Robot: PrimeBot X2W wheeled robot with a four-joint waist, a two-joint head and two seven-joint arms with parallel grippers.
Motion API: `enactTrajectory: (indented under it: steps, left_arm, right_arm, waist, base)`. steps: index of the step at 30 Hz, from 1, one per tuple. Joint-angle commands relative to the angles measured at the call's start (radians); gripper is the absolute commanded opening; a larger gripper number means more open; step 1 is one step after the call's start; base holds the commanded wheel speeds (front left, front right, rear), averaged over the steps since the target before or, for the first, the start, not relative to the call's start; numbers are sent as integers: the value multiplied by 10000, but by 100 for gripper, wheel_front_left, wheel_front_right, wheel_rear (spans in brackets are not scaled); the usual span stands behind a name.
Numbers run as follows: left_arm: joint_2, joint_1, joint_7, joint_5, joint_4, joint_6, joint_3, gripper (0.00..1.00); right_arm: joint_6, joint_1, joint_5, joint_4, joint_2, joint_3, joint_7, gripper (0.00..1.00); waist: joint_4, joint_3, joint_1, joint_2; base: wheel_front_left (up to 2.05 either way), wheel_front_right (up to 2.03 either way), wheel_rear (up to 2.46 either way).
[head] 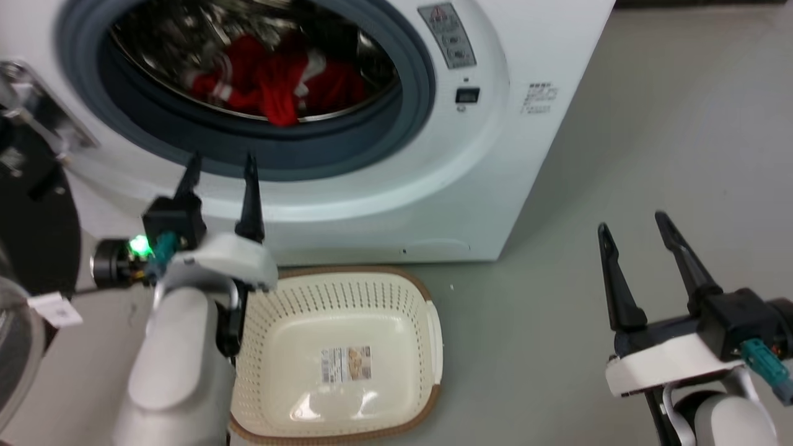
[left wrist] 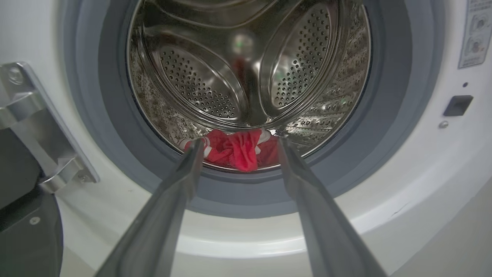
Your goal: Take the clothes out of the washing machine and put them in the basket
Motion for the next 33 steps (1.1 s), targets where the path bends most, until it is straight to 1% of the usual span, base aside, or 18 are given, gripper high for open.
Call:
enactTrajectory:
  steps: [1,4,5,8,14,25,33]
  left_arm:
    - [178,-665,-25,11,348,-28,71,100]
    - [378,-1560,-25,78,956,-100,22,100]
    - [378,-1560,-25,78,956,-100,22,100]
    - [621,-2541,-23,142,1586,-194,-10,100]
    - [1106,-4492,74,299,2942,-358,-190,100]
    - [2066,-7818,917,729,4937,-615,-651,100]
    - [2752,-9756,1777,1166,5994,-846,-1214,100]
  right_arm:
    - [-7,-329,48,-189,22,74,-69,100]
    - [-7,-560,111,-373,25,165,-141,100]
    - [-7,-560,111,-373,25,165,-141,100]
    - [-7,-770,157,-553,25,325,-232,100]
    - [-7,-1116,258,-492,25,668,-385,100]
    - [-7,-1674,591,-218,28,1273,-779,100]
    - [-7,-1912,818,126,25,1656,-1029,100]
  waist:
    - [-271,998,-1,0]
    - [-361,1567,-1,0]
    - [-361,1567,-1,0]
    - [-477,2144,-1,0]
    - [-763,3138,-1,0]
    - [-1488,4586,-1,0]
    - [-2005,5064,-1,0]
  base:
    - [0,0,0]
    - [0,0,0]
    - [0,0,0]
    - [0,0,0]
    - [0,0,0]
    - [0,0,0]
    - [0,0,0]
